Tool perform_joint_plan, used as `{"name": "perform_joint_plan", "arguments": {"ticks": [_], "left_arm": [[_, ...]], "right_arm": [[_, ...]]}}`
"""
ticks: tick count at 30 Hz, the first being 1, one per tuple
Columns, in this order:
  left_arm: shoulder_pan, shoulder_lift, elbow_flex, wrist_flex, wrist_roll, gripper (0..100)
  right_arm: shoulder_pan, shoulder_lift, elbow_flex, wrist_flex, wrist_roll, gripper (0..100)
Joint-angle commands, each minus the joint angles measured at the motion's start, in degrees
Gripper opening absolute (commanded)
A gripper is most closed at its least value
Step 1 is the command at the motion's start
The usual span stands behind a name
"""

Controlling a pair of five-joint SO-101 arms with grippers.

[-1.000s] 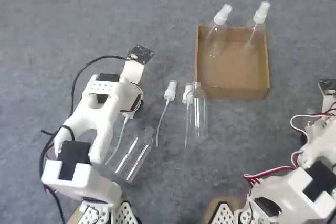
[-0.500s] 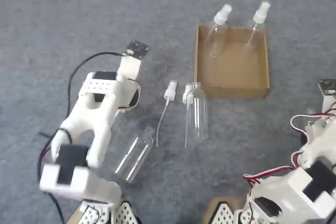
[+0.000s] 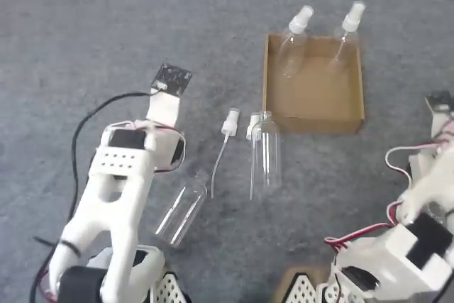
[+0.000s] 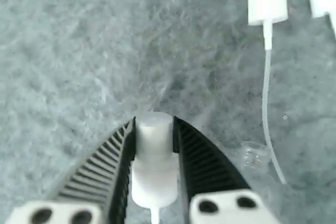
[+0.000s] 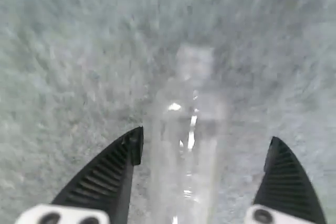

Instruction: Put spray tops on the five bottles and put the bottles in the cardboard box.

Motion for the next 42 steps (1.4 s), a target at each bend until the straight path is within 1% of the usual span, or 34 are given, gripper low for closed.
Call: {"name": "perform_joint_plan", "arguments": {"ticks": [1,4,6,8,11,15,18,21,24,28,32,34,38,42], "left_arm": [[0.0,-3.7,2.8,-4.2,0.8,2],[0.0,-3.7,3.8,-5.3,0.7,2],[0.0,-3.5,3.8,-5.4,0.6,2],[0.0,-3.6,3.8,-5.4,0.6,2],[0.0,-3.4,3.8,-5.4,0.6,2],[0.4,-3.3,3.8,-5.5,0.5,2],[0.4,-3.3,3.8,-5.5,0.5,2],[0.3,-3.3,3.8,-5.5,0.5,2],[0.4,-3.3,3.8,-5.5,0.5,2],[0.4,-3.3,4.2,-5.5,0.5,2],[0.5,-3.3,4.8,-5.5,0.5,2],[0.5,-3.3,4.8,-5.5,0.5,2],[0.5,-3.3,4.9,-5.5,0.5,2],[0.5,-3.3,5.0,-5.5,0.5,2]], "right_arm": [[-3.0,-0.8,-14.3,7.3,-4.2,29.6],[-4.6,2.1,-20.0,12.7,-3.3,29.4],[-5.7,5.7,-22.5,16.2,-1.9,26.6],[-5.9,9.1,-23.7,18.1,-1.6,23.0],[-6.1,11.6,-24.3,21.0,-1.8,22.1],[-7.2,8.9,-24.6,23.9,-2.7,22.1],[-7.5,5.0,-24.6,24.1,-5.6,22.1],[-8.7,2.3,-23.5,24.3,-5.9,22.1],[-10.1,1.9,-19.3,22.5,-5.6,22.1],[-10.7,2.2,-13.4,15.3,-5.5,22.1],[-10.2,2.2,-8.4,9.6,-2.7,22.1],[-10.2,2.2,-6.4,7.4,-2.5,22.1],[-10.2,2.3,-4.7,4.8,-2.4,22.1],[-10.1,5.9,-5.2,4.4,-2.3,22.1]]}}
